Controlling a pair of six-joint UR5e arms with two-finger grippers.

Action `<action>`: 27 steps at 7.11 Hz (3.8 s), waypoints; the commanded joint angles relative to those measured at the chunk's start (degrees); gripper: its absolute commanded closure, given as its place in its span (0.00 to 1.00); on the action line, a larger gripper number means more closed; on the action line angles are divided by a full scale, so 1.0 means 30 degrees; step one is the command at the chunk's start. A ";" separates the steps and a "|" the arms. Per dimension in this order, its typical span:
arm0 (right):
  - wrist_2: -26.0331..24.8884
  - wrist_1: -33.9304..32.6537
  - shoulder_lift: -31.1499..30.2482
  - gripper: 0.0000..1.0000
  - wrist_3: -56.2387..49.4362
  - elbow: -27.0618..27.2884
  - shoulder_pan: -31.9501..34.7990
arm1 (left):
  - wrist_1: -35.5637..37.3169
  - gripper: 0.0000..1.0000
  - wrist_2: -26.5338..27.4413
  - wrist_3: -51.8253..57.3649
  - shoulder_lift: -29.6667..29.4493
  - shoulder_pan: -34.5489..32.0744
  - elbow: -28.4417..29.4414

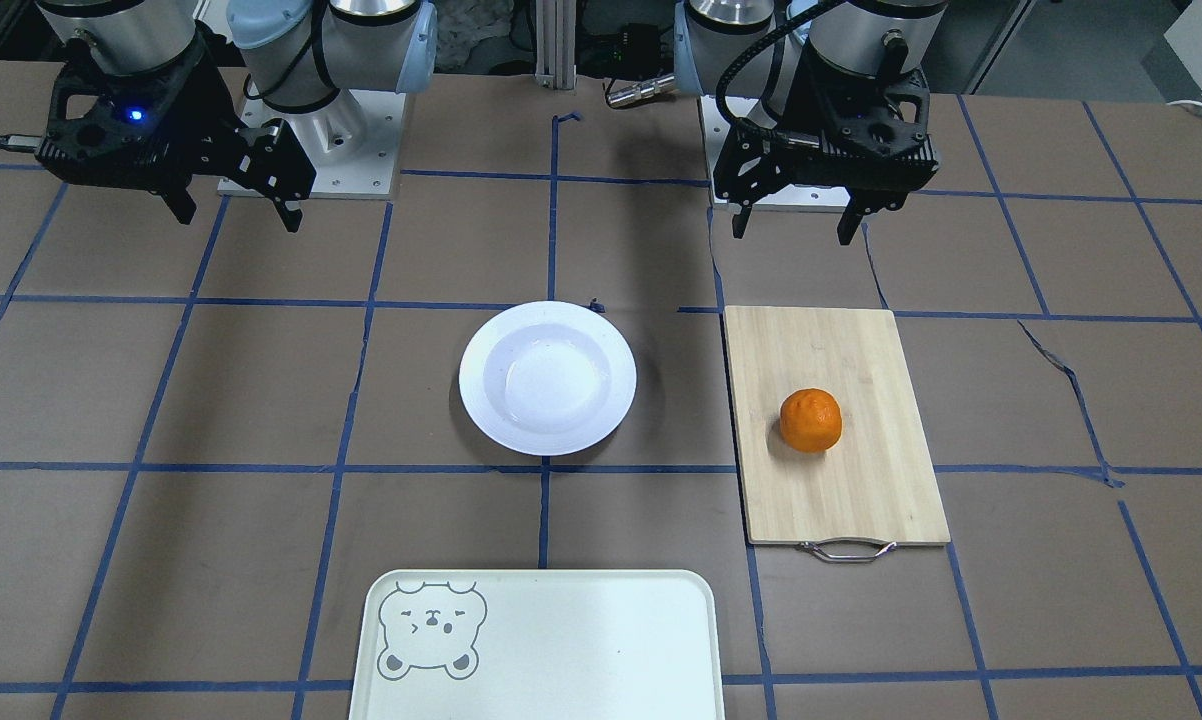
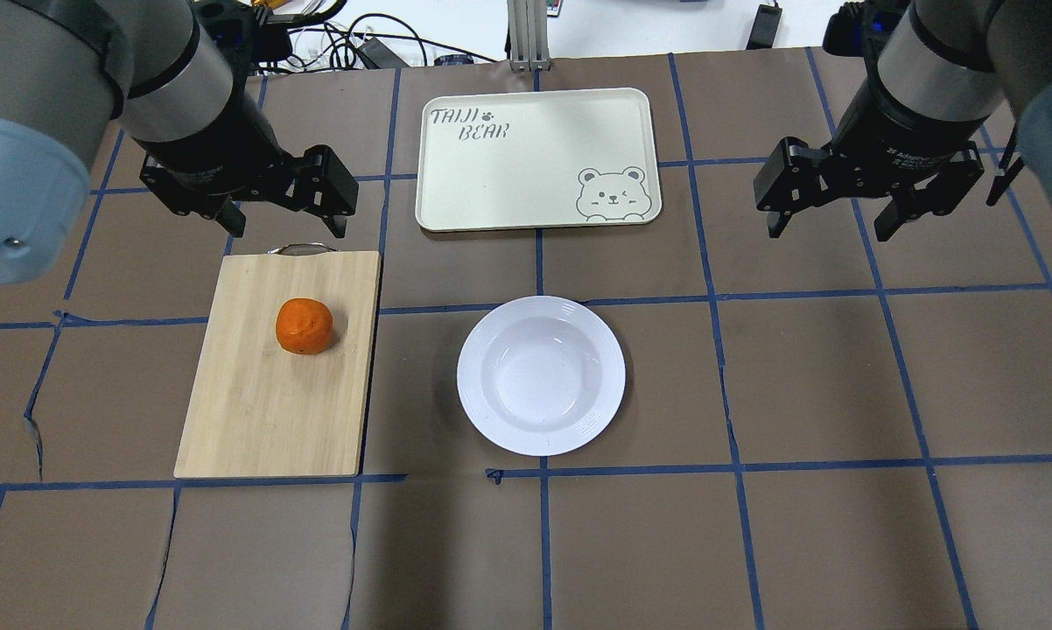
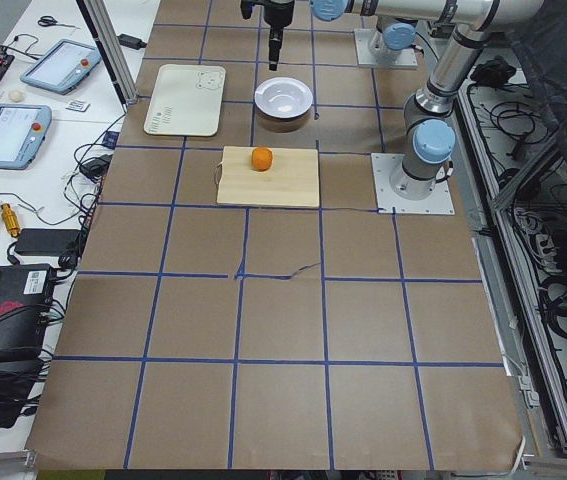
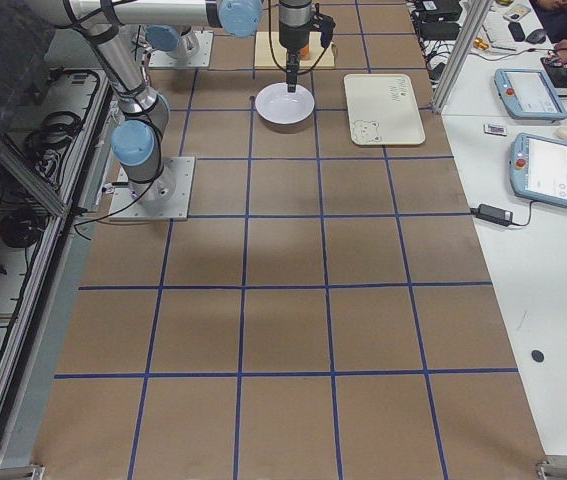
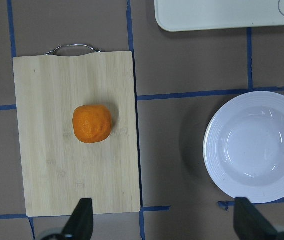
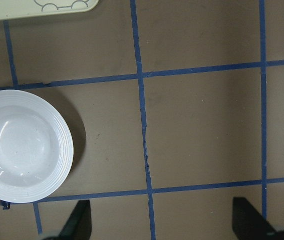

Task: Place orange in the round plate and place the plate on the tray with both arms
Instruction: 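Move the left gripper over the orange on the wooden cutting board, then lower the left gripper and grasp the orange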

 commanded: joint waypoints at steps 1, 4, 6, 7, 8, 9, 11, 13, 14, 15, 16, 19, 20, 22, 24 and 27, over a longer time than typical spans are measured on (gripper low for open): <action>0.0042 -0.0103 0.0071 0.00 -0.0013 0.0026 0.0000 | 0.0001 0.00 -0.0108 0.0076 -0.0039 0.0070 0.0038; -0.0074 -0.0103 0.0072 0.00 -0.0042 0.0026 0.0000 | 0.0030 0.00 0.0066 -0.0069 -0.0068 -0.0017 0.0039; 0.0013 -0.0132 0.0159 0.00 0.0016 0.0026 0.0000 | 0.0059 0.00 0.0067 0.0047 -0.0039 0.0012 -0.0079; -0.0044 -0.0132 0.0159 0.00 0.0016 0.0026 0.0000 | 0.0030 0.00 -0.0049 0.0019 -0.0068 0.0070 0.0037; 0.0042 -0.0190 0.0217 0.00 0.0074 0.0026 0.0000 | 0.0030 0.00 -0.0050 -0.0011 -0.0127 0.0042 0.0039; -0.0073 -0.0220 0.0218 0.00 0.0046 0.0026 0.0000 | 0.0030 0.00 -0.0050 0.0250 -0.0156 0.0070 0.0010; -0.0016 -0.0220 0.0247 0.00 0.0045 0.0026 0.0000 | 0.0030 0.00 0.0124 0.0195 -0.0156 0.0071 -0.0107; -0.0016 -0.0249 0.0247 0.00 0.0074 0.0026 0.0000 | 0.0030 0.00 0.0417 -0.0300 -0.0126 0.0129 -0.0224; -0.0074 -0.0250 0.0247 0.00 0.0075 0.0026 -0.0029 | 0.0088 0.00 0.0477 -0.0942 -0.0707 0.0216 -0.0370; 0.0013 -0.0250 0.0247 0.00 0.0075 0.0055 -0.0029 | 0.0755 0.00 0.0883 -0.2950 -0.2105 0.0275 -0.1039; -0.0073 -0.0250 0.0247 0.00 0.0075 0.0026 -0.0029 | 0.1284 0.00 0.1641 -0.4130 -0.2728 0.0914 -0.1915; -0.0074 -0.0221 0.0247 0.00 0.0076 0.0055 -0.0029 | 0.8469 0.00 0.1591 -0.4171 -0.5335 0.2531 -0.4899; -0.0045 -0.0249 0.0247 0.00 0.0075 0.0055 -0.0029 | 0.9773 0.04 0.1590 -0.3997 -0.5835 0.2561 -0.5551; -0.0103 -0.0220 0.0247 0.00 0.0016 0.0055 -0.0029 | 1.0863 0.06 0.1532 -0.3792 -0.6715 0.2561 -0.5674; -0.0103 -0.0250 0.0247 0.00 0.0016 0.0055 -0.0029 | 1.0548 0.00 0.1765 -0.1428 -0.7245 0.2590 -0.5965; -0.0103 -0.0250 0.0276 0.00 -0.0013 0.0055 -0.0087 | 1.0547 0.00 0.2848 0.0807 -0.7656 0.2590 -0.6084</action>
